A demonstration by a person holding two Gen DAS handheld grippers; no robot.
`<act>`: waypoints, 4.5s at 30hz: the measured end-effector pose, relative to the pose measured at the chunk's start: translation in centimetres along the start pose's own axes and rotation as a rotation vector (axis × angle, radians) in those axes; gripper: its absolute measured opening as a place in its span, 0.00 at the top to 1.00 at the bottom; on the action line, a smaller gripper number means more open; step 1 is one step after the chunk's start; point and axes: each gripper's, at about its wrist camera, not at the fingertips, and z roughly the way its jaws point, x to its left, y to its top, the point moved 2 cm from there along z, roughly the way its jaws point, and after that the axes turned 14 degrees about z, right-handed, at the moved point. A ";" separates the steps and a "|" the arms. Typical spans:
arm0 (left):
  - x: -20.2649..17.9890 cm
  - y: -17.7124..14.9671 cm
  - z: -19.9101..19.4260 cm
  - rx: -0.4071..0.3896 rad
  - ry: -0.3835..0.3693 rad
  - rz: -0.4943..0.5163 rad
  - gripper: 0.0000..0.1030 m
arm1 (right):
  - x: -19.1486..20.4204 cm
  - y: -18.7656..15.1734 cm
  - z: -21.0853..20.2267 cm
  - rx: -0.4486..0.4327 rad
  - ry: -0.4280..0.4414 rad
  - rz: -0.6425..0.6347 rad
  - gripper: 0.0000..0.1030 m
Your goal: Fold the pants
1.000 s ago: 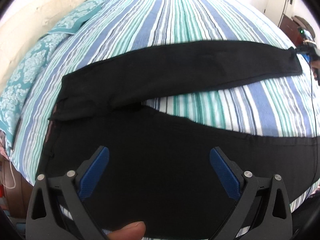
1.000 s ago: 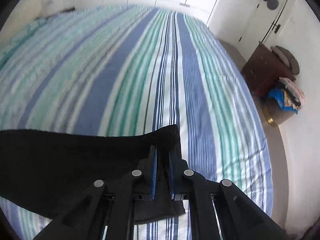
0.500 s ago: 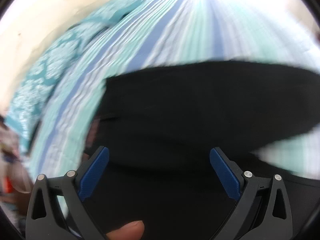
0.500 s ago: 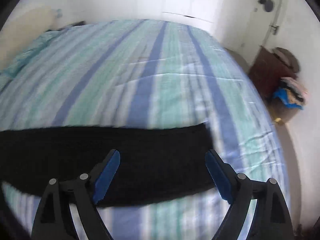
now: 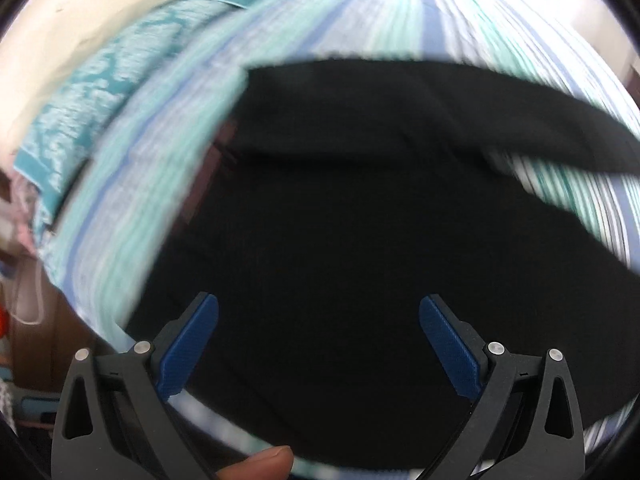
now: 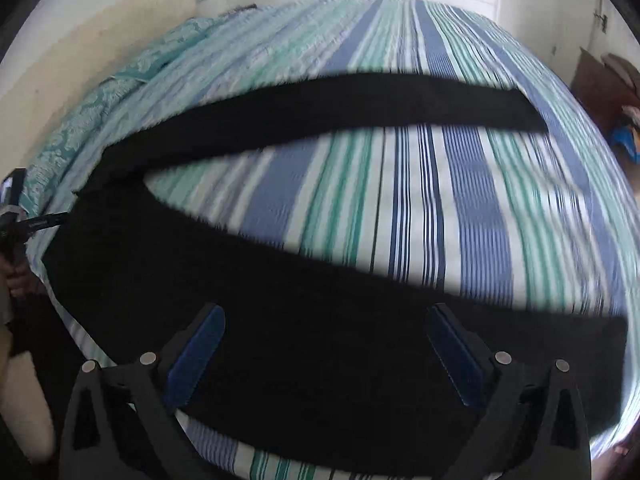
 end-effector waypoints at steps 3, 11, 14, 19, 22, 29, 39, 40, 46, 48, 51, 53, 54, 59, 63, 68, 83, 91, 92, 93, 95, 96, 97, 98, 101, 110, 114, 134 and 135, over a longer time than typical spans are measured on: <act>-2.8 -2.2 1.2 0.010 0.017 0.056 0.01 | -2.2 -3.5 0.8 0.007 -0.002 0.071 0.03; -1.6 -3.2 1.6 -0.035 -0.062 0.001 0.00 | -19.3 -3.6 -2.0 -0.059 -0.278 0.317 0.03; -2.2 -3.5 1.4 -0.065 -0.030 0.017 0.00 | -24.9 -3.9 -5.5 -0.157 -0.288 0.563 0.03; -2.2 -2.0 -0.2 -0.029 -0.045 0.000 0.02 | -22.3 -5.3 -8.3 -0.259 -0.257 0.536 0.03; -2.8 1.3 -3.4 -0.177 -0.091 0.029 0.02 | -19.2 -4.6 -8.0 -0.248 -0.201 0.465 0.03; -3.5 9.5 -4.7 -0.252 -0.123 0.046 0.02 | -11.0 -1.3 -4.6 -0.161 -0.092 0.280 0.03; -4.4 7.2 -5.6 -0.278 -0.094 0.068 0.02 | -3.3 -1.8 -3.2 -0.164 -0.016 0.185 0.03; -4.4 6.9 -5.8 -0.279 -0.094 0.068 0.02 | -2.9 -1.9 -3.2 -0.164 -0.016 0.177 0.03; -4.3 5.7 -7.1 -0.291 -0.089 0.079 0.02 | -0.4 -2.3 -3.7 -0.168 -0.002 0.120 0.03; -4.2 5.3 -6.9 -0.288 -0.093 0.076 0.02 | 0.1 -2.6 -3.8 -0.164 0.004 0.114 0.03; -4.3 4.8 -5.6 -0.265 -0.110 0.065 0.02 | 0.7 -3.4 -3.5 -0.142 0.010 0.100 0.03; -4.5 5.0 -4.1 -0.245 -0.119 0.058 0.02 | 0.9 -3.8 -3.1 -0.120 0.019 0.093 0.03; -4.6 5.4 -3.2 -0.231 -0.112 0.054 0.02 | 0.9 -3.8 -2.9 -0.109 0.024 0.088 0.03; -5.3 7.6 0.5 -0.218 -0.103 0.030 0.02 | -0.5 -1.6 -1.8 -0.084 0.019 0.083 0.03; -6.2 6.7 4.8 -0.135 -0.099 0.031 0.01 | -4.2 4.0 -0.8 -0.074 0.072 0.158 0.03; -7.0 4.6 4.8 -0.259 -0.048 0.033 0.00 | -11.0 15.8 0.6 -0.128 0.070 0.221 0.03; -7.8 3.2 4.3 -0.337 -0.010 0.025 0.00 | -23.1 39.2 14.2 -0.057 -0.257 0.341 0.41; -8.1 3.5 4.4 -0.344 -0.002 0.026 0.00 | -23.2 39.0 15.0 -0.082 -0.223 0.307 0.88; -7.8 3.7 4.6 -0.344 -0.003 0.026 0.00 | -22.6 38.6 13.3 -0.130 -0.191 0.301 0.89; -7.8 3.7 4.5 -0.343 -0.004 0.025 0.00 | -22.3 38.3 12.2 -0.153 -0.165 0.299 0.90; -7.7 3.8 4.6 -0.341 -0.005 0.025 0.00 | -20.9 36.5 8.4 -0.204 -0.085 0.283 0.93; -7.7 3.8 4.5 -0.338 -0.006 0.025 0.01 | -20.1 35.3 6.5 -0.219 -0.061 0.266 0.93; -7.6 3.9 4.6 -0.336 -0.007 0.025 0.00 | -19.3 33.9 4.5 -0.236 -0.037 0.246 0.93; -7.6 4.0 4.6 -0.333 -0.007 0.025 0.00 | -18.3 31.3 1.4 -0.255 -0.009 0.218 0.93; -7.5 4.2 4.6 -0.321 -0.010 0.025 0.01 | -17.1 23.6 -4.9 -0.292 0.035 0.204 0.93; -6.3 4.4 3.1 -0.128 -0.125 0.051 0.02 | -21.7 -3.1 -12.1 -0.259 -0.204 0.424 0.85; -5.2 1.1 -1.1 -0.154 -0.236 0.003 0.02 | -22.2 -8.3 -15.3 -0.364 -0.141 0.597 0.31; -4.9 -3.6 -2.4 -0.196 -0.279 -0.054 0.02 | -19.0 -1.3 0.0 -0.212 0.311 1.138 0.22; -5.0 -3.5 -2.2 -0.191 -0.281 -0.057 0.02 | -18.9 -1.0 0.1 -0.218 0.276 1.120 0.21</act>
